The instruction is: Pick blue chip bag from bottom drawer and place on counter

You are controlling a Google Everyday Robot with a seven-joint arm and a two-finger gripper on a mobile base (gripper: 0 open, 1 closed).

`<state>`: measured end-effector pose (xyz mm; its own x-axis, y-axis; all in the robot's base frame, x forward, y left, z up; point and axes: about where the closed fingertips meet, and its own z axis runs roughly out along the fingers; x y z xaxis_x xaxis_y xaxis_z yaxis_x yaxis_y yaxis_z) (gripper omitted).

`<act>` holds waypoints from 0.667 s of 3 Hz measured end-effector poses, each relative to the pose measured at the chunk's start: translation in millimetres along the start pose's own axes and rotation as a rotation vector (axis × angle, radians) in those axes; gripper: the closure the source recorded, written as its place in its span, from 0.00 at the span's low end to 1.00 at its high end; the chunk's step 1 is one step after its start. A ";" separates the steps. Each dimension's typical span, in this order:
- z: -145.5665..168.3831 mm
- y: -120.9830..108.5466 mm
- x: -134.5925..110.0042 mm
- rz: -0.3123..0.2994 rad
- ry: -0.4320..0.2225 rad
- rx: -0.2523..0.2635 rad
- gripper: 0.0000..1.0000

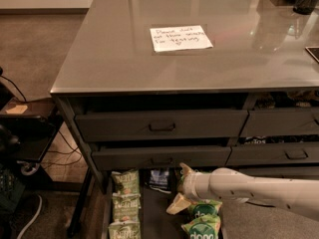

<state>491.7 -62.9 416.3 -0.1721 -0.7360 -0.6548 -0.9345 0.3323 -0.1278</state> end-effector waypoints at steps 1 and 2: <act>35.8 -1.7 29.0 -0.024 0.006 0.040 0.00; 75.1 -4.1 45.9 -0.039 -0.005 0.067 0.00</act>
Offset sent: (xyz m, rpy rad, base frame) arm 0.0341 0.0179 -0.1332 -0.0216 -0.1146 -0.0251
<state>511.0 -53.7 330.9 -0.1341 -0.7465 -0.6517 -0.9176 0.3419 -0.2027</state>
